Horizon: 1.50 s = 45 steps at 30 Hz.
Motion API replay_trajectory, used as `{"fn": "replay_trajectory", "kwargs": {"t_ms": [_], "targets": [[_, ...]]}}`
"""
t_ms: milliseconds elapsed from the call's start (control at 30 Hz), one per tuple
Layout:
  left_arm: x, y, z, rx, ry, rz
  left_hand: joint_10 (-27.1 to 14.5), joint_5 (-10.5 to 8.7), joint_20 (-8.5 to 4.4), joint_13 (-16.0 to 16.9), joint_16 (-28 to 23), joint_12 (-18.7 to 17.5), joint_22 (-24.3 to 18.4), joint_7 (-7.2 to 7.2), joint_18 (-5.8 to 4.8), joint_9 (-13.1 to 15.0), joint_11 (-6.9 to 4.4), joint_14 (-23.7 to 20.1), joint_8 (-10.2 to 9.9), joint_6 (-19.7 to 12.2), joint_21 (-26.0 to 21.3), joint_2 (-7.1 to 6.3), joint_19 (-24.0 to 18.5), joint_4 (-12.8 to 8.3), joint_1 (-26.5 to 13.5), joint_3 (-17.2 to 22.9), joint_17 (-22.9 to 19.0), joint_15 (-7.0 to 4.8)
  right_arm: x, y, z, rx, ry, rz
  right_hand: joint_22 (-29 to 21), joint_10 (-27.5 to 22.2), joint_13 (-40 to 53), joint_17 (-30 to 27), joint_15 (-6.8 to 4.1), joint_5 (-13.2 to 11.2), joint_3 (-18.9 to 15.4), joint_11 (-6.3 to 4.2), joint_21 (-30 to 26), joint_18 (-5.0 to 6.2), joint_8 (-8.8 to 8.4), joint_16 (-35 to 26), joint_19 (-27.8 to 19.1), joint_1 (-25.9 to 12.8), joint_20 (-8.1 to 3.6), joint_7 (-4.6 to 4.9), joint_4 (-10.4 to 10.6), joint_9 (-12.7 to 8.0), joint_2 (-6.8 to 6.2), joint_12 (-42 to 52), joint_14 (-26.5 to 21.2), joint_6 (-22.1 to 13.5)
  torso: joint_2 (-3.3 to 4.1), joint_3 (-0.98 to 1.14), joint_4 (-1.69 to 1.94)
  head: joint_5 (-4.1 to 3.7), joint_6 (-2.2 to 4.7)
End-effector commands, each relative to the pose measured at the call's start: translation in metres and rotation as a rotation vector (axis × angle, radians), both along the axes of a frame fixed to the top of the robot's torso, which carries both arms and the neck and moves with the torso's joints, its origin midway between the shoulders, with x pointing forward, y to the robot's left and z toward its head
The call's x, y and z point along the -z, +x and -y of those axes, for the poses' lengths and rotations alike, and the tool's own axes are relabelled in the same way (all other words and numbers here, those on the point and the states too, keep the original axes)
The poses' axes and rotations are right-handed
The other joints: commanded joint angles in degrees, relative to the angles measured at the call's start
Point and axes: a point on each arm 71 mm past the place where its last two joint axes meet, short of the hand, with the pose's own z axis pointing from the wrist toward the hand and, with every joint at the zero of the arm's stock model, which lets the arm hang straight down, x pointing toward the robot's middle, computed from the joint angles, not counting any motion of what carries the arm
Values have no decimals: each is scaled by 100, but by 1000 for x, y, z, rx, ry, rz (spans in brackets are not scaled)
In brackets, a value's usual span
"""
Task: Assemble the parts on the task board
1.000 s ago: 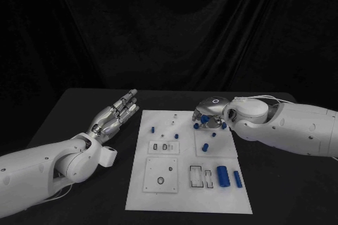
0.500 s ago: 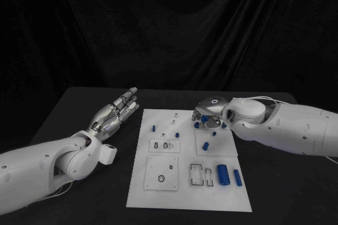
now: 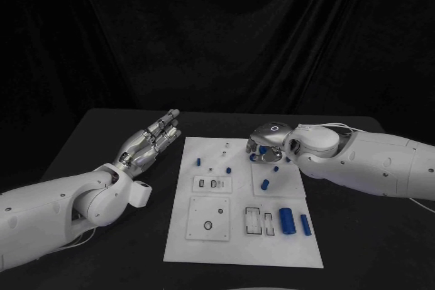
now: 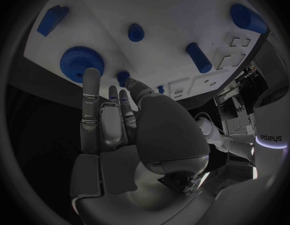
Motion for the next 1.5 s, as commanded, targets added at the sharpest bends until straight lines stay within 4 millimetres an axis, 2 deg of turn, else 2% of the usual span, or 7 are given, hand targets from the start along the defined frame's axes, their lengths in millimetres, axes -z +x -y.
{"fn": "replay_trajectory", "kwargs": {"t_ms": [33,267,467,767,1100,1400,1500], "targets": [[-11,-2,1,18,-86,114,1,20,33,-9,-21,-19,-5,-6,92,5,43,8,22,37,-33,15,3,-7,45,34,-6,50,2,-1,-1,-21,9,15,84,90,0,20,3,12,79,-20,68,-19,48,38,20,-51,19,68,10,26,-48,38,41,138,-14,-4,6,-1,-22],[-10,-1,1,18,-83,109,1,38,44,-9,-21,-19,-5,-2,92,5,47,8,23,42,-33,13,3,-16,59,47,-6,56,7,-1,-2,-27,7,5,173,231,-15,23,5,7,182,-30,119,-27,48,49,35,-52,11,117,39,35,-80,32,50,239,-28,-9,7,10,-59],[-10,0,0,19,-80,105,1,62,72,-9,-21,-19,-5,17,92,7,67,8,26,69,-33,13,3,-54,109,96,-6,75,11,-1,-2,-26,-6,-14,295,495,-46,2,-1,49,351,-59,186,-42,120,46,52,-7,4,109,40,84,-104,11,52,521,-34,-11,7,10,-71],[-9,0,0,20,-78,102,1,75,107,-9,-21,-19,-5,55,93,18,106,8,43,157,-33,7,3,-89,155,161,-6,101,15,-1,1,-20,-14,-26,441,811,-139,-71,75,308,662,-62,248,-62,99,13,25,203,48,155,-126,104,-148,-119,36,729,-52,-15,10,24,-68],[-9,0,-2,17,-75,99,1,88,129,-9,-21,-19,-5,75,95,22,126,8,48,191,-33,0,3,-121,186,211,-6,121,6,-3,3,-29,52,50,680,1154,-176,-72,127,-176,779,-49,401,-74,77,29,36,345,110,213,-222,117,-83,-189,51,922,-66,-21,14,89,-42],[-9,0,-5,5,-71,103,1,107,136,-9,-21,-19,-5,84,95,25,135,8,54,224,-33,-12,3,-142,203,239,-6,124,-20,5,-14,-55,99,136,714,1240,-177,-92,119,-230,755,-64,418,-72,78,22,42,338,109,202,-211,123,-93,-199,55,977,-75,-20,17,207,-77],[-9,0,-6,0,-70,106,1,115,129,-9,-21,-19,-5,79,95,22,129,8,51,206,-33,-29,3,-150,207,247,-6,110,-22,10,-22,-62,98,146,726,1245,-178,-90,118,-233,751,-65,426,-74,77,22,46,334,109,202,-208,123,-95,-201,55,980,-76,-22,25,203,-77]]}}
